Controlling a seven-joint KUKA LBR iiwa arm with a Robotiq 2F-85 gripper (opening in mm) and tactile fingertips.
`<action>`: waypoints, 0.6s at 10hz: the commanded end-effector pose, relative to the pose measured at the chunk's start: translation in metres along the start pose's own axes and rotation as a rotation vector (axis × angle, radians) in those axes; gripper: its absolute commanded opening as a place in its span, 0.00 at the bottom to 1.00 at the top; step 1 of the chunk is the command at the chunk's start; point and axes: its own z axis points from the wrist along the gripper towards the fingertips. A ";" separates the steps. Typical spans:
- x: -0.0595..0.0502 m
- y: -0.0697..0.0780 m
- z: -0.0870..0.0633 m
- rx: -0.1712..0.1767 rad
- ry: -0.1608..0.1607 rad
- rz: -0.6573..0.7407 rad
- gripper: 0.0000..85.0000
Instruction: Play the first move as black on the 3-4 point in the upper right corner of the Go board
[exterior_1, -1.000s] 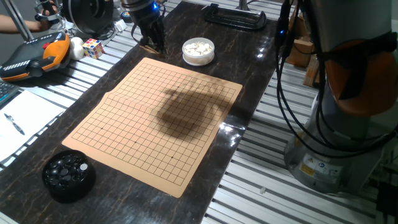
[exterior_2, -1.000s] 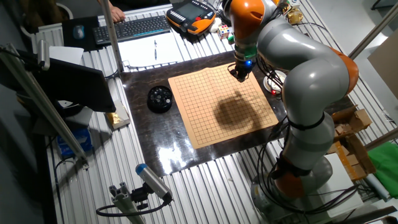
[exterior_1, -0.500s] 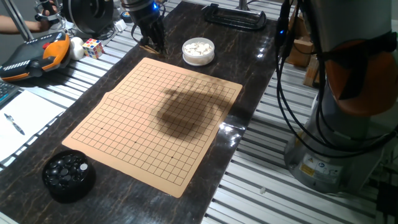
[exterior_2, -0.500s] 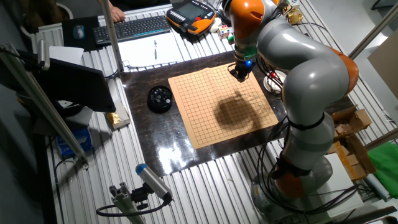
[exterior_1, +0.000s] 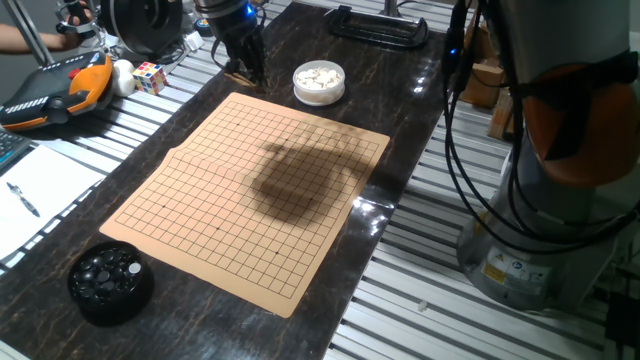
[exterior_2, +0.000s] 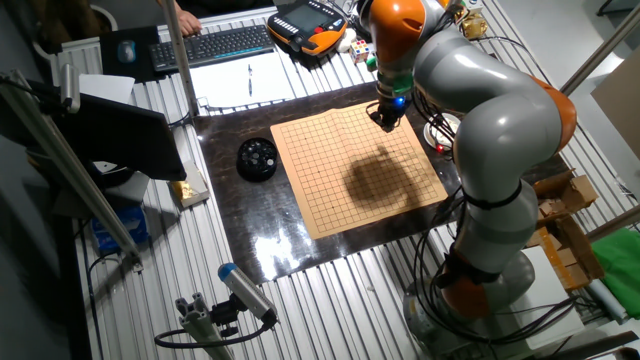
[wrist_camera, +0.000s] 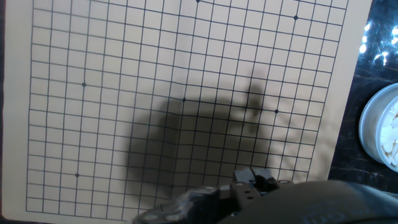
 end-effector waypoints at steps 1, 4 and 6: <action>0.000 0.000 0.000 0.000 -0.001 -0.002 0.01; 0.000 0.000 0.000 -0.014 -0.024 0.010 0.01; 0.000 0.000 0.000 -0.094 0.006 0.087 0.01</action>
